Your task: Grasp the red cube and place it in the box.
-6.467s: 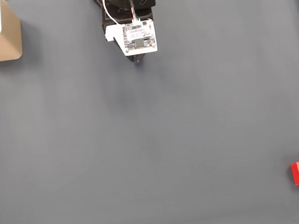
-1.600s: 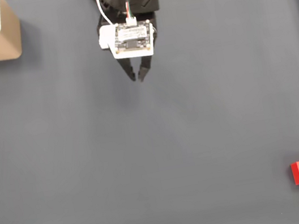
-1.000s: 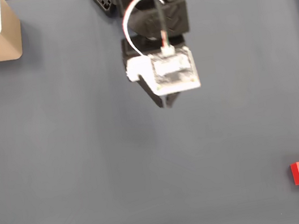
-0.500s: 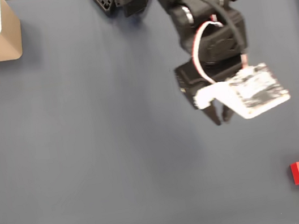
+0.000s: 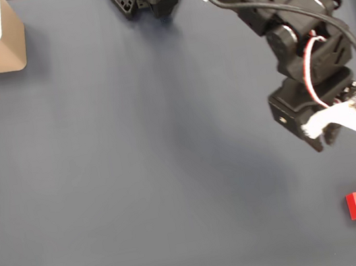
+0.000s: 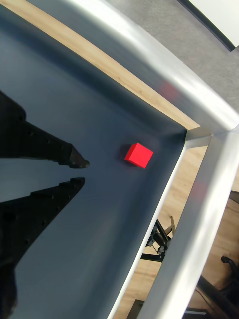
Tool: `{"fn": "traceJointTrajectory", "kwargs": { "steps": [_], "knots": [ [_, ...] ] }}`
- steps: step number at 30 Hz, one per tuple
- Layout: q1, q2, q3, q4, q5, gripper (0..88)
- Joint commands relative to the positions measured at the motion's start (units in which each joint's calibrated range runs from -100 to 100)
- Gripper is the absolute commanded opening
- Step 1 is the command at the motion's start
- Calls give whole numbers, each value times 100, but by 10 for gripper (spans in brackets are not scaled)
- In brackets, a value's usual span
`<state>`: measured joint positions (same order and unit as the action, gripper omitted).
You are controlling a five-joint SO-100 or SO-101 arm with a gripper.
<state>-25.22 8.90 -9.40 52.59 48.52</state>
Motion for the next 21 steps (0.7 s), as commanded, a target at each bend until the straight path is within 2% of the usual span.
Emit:
{"fn": "traceJointTrajectory", "kwargs": {
  "steps": [1,7,21],
  "knots": [
    [-141,219,-711,20,15,40],
    [-205,834,-1377,20,29,65],
    [179,1943,-2636,-62,-73,213]
  ]
}}
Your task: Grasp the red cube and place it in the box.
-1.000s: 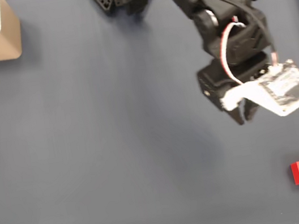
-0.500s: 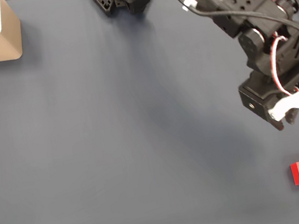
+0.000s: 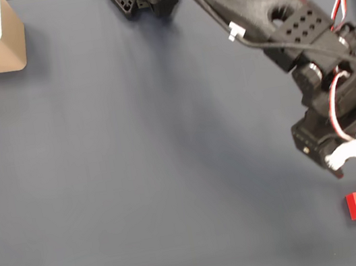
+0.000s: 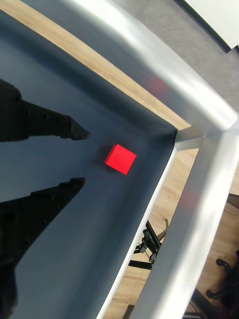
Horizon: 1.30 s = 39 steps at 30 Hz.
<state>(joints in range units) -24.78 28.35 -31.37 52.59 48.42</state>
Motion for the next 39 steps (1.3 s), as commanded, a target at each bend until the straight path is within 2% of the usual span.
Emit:
{"fn": "traceJointTrajectory", "kwargs": {
  "steps": [1,16,39],
  "knots": [
    [155,59,-494,-103,-78,227],
    [290,1133,-1397,-414,-142,362],
    [184,2936,-3450,-824,117,405]
  ]
}}
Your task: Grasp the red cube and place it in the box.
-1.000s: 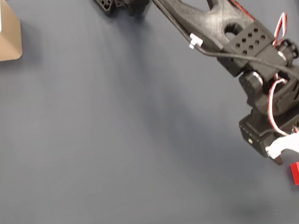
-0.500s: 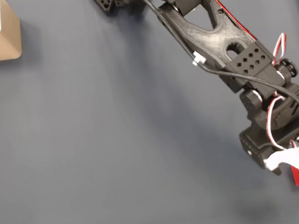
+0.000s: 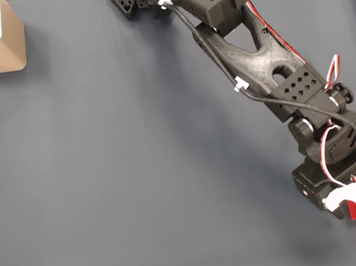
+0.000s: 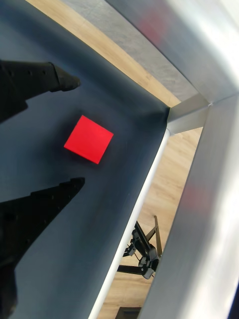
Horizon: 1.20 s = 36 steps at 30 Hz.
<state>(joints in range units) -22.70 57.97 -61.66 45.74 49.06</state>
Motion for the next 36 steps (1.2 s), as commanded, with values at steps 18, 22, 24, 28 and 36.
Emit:
{"fn": "traceJointTrajectory", "kwargs": {
  "steps": [18,22,24,28,36],
  "knots": [
    [-102,338,-640,-410,127,410],
    [-145,373,-640,-419,127,411],
    [-173,373,-613,-427,103,411],
    [-244,373,-595,-419,68,411],
    [-351,373,-585,-476,54,409]
  ]
}}
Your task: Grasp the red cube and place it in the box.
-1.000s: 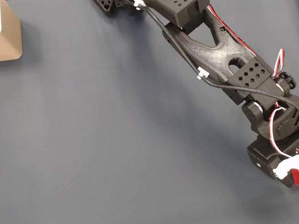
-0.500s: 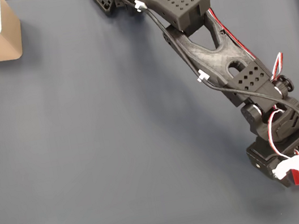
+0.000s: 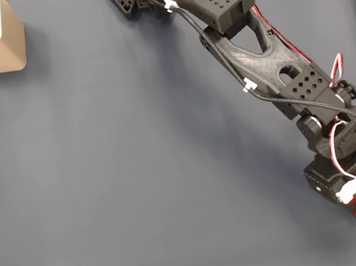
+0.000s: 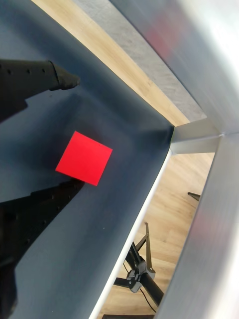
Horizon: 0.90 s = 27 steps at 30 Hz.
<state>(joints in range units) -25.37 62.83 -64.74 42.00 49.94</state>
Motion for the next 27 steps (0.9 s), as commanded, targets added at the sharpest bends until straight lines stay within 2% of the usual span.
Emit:
{"fn": "traceJointTrajectory", "kwargs": {
  "steps": [1,19,27],
  "knots": [
    [-91,-122,-278,-110,-29,409],
    [-176,-139,-278,-299,49,409],
    [-133,-209,-105,-274,103,345]
  ]
}}
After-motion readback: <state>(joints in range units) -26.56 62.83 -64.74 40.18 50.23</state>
